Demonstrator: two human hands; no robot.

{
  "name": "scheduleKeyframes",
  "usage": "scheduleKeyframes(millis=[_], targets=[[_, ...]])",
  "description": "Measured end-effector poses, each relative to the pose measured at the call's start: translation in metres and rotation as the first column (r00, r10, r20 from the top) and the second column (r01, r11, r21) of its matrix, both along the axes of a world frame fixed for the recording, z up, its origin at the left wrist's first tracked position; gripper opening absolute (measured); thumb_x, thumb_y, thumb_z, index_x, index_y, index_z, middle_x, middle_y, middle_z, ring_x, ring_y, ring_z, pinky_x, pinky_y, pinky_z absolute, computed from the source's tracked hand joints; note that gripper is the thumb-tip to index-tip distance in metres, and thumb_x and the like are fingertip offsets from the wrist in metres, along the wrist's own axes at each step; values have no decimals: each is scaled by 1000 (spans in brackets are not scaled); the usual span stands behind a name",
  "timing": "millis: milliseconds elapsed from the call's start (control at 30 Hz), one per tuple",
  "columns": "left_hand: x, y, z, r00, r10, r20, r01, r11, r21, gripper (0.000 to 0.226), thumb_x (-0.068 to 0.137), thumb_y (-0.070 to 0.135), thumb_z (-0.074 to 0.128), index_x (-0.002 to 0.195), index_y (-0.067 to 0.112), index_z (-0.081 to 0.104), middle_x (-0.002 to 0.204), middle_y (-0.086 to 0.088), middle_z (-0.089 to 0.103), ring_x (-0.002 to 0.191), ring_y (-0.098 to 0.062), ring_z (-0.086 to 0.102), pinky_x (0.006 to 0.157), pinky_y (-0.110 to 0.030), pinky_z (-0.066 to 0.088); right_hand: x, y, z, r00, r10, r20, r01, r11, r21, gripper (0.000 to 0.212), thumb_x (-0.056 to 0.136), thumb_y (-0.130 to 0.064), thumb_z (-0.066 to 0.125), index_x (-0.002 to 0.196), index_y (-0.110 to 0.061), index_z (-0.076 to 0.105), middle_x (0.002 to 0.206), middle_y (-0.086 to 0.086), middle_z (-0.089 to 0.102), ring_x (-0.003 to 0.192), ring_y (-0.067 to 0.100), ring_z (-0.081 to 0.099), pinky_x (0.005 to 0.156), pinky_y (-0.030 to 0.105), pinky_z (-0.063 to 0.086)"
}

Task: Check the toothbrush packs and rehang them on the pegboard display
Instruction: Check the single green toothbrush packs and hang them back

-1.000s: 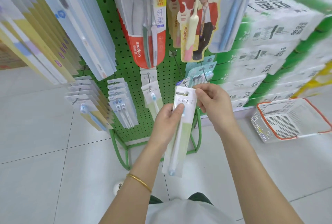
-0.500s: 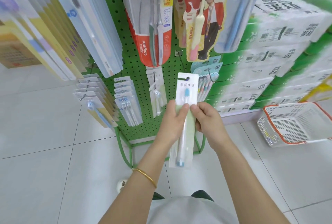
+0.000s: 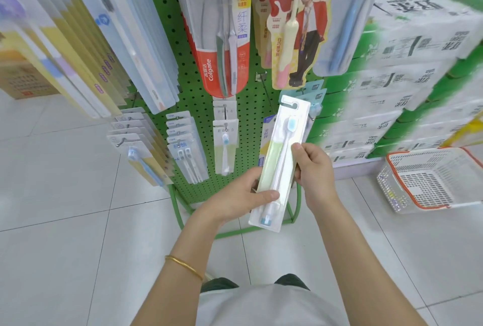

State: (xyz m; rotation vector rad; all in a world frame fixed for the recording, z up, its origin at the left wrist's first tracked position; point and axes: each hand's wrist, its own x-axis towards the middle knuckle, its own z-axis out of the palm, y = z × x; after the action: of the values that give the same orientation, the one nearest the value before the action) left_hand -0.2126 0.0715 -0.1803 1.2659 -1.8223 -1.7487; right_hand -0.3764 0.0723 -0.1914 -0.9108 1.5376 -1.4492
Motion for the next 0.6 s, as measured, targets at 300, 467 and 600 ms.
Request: scheduleKeyframes(millis=[300,467,600], targets=[[-15,8,-2,957,85,278,23,931,-364,83,80,22,72,138,35,14,141,4,30,120,-15,42,101,-35,40,5,3,5,981,-183,55,181,983,42,36,97,-18,49,63,-13,39,49,3,39,36,10,33,39,21,30],[-20,13,-6,928,40,370,132,893,-430,83,79,17,69,142,32,17,139,3,26,125,-16,36,101,-36,40,5,4,7,974,-207,92,203,978,49,35,97,-17,50,64,-12,40,48,6,42,34,11,35,38,22,31],[-16,10,-1,984,75,163,-10,930,-367,67,79,4,57,137,30,34,128,6,39,120,-10,41,100,-25,37,5,6,8,958,-157,238,153,988,34,32,99,-27,47,72,-10,53,61,4,53,46,12,45,40,24,34]])
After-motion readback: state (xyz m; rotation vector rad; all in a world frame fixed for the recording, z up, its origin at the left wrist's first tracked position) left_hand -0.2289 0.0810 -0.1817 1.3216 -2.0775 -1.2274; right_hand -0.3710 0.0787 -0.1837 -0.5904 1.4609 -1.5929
